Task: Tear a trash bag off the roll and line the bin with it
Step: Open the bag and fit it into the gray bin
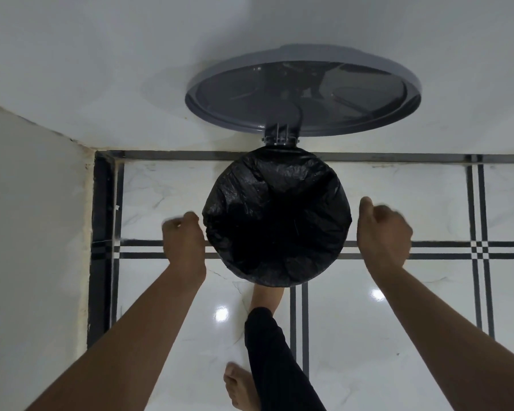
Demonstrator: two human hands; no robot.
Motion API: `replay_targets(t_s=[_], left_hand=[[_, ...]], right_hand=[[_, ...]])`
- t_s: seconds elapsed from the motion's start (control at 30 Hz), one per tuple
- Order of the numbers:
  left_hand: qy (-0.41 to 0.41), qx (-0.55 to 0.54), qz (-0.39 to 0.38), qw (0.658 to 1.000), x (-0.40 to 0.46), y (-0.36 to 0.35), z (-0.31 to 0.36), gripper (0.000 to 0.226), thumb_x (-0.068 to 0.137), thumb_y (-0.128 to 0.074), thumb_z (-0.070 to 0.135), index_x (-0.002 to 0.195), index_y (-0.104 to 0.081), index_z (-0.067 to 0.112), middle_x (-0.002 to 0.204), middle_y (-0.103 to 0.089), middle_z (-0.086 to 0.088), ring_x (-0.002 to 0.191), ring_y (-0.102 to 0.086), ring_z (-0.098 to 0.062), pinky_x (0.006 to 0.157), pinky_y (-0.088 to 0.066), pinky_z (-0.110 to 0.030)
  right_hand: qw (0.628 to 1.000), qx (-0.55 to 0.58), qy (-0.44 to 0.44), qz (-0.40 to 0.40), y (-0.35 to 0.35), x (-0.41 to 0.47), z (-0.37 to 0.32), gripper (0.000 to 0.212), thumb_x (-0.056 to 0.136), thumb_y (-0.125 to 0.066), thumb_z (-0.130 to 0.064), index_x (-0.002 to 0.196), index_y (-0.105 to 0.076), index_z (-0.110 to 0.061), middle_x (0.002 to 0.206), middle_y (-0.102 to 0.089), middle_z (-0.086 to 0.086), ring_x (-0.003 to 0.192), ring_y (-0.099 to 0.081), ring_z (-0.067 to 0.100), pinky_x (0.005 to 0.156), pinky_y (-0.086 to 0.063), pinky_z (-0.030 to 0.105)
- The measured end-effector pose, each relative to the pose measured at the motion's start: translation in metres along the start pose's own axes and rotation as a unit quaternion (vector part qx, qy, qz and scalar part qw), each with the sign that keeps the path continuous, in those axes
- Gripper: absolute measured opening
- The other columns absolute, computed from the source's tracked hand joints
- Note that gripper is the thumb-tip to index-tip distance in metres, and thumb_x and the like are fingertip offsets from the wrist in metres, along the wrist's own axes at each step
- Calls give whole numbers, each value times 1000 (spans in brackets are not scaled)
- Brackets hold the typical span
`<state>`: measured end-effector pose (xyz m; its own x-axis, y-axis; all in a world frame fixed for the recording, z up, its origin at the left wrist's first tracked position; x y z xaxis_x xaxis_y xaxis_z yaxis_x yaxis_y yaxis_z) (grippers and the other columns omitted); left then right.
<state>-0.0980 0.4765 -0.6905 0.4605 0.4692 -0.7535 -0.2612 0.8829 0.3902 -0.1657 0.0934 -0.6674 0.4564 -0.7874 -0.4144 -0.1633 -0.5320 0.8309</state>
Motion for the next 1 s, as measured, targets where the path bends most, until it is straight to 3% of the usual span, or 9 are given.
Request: replay_targets(t_s=[0.1,0.2,0.33,0.43,0.5,0.57,0.67,0.8,1.0], left_hand=[[-256,112,-36,960,-19,-25,65,10,92,-62,22,100,-68,24,98,-65,8,85,-63,-9,73,-45,-14],[-375,269,-133,877,-12,-83,104,23,96,-66,31,117,-73,27,122,-62,-1,101,-66,-15,98,-49,-25],[-358,417,-165,819,13,-127,127,22,103,-54,27,113,-73,23,121,-69,-7,115,-64,-26,91,-45,-24],[-307,463,-177,813,27,-130,132,28,104,-54,33,118,-73,18,124,-71,-8,117,-64,-29,97,-48,-28],[-273,466,-207,816,33,-131,130,40,104,-54,42,118,-71,9,122,-70,-16,115,-64,-37,101,-52,-40],[-214,444,-239,836,39,-130,121,49,105,-51,48,119,-68,4,116,-70,-19,108,-66,-38,98,-55,-45],[-140,396,-255,871,46,-126,111,48,105,-49,49,127,-67,10,114,-71,-13,103,-66,-30,94,-54,-42],[-62,321,-264,907,49,-116,93,39,105,-50,50,109,-71,17,105,-74,-5,99,-68,-23,96,-52,-40],[37,30,-230,972,56,-79,70,35,103,-56,45,97,-73,15,93,-72,-2,83,-65,-20,80,-54,-35]], right_hand=[[968,36,245,26,2,3,-55,28,103,-54,-35,104,-75,-16,110,-70,2,97,-67,21,82,-46,28],[930,-35,364,-40,-29,20,-97,26,103,-60,-30,119,-75,-15,121,-72,7,108,-68,29,92,-51,32],[946,-37,293,-132,-49,48,-118,25,101,-64,-34,114,-77,-17,109,-76,3,100,-68,21,84,-41,22],[955,-13,198,-220,-59,66,-116,19,97,-67,-36,95,-78,-20,95,-72,0,94,-63,16,82,-41,23],[951,-6,144,-273,-67,74,-116,22,96,-66,-33,89,-76,-14,89,-69,2,89,-62,19,79,-46,28],[941,-26,90,-325,-75,76,-115,28,98,-59,-29,105,-73,-5,94,-64,7,89,-59,21,77,-47,32],[924,-53,48,-375,-82,75,-115,31,102,-58,-32,118,-69,-9,104,-67,7,92,-61,22,80,-50,35],[916,-8,30,-400,-86,76,-113,38,100,-63,-38,122,-69,-8,109,-70,11,93,-65,23,89,-56,39],[870,194,-88,-445,-72,62,-88,33,96,-65,-48,111,-75,-21,103,-72,0,97,-66,20,91,-52,42]])
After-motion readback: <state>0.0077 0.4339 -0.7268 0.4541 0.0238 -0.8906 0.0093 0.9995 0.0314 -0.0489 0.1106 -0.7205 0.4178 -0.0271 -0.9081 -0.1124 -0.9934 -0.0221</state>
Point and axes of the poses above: each hand's wrist, its own x-axis towards the middle knuckle, its own y-axis out of the back of the hand, z = x × y, the point moved 8 cm from there along x, towards the middle knuckle
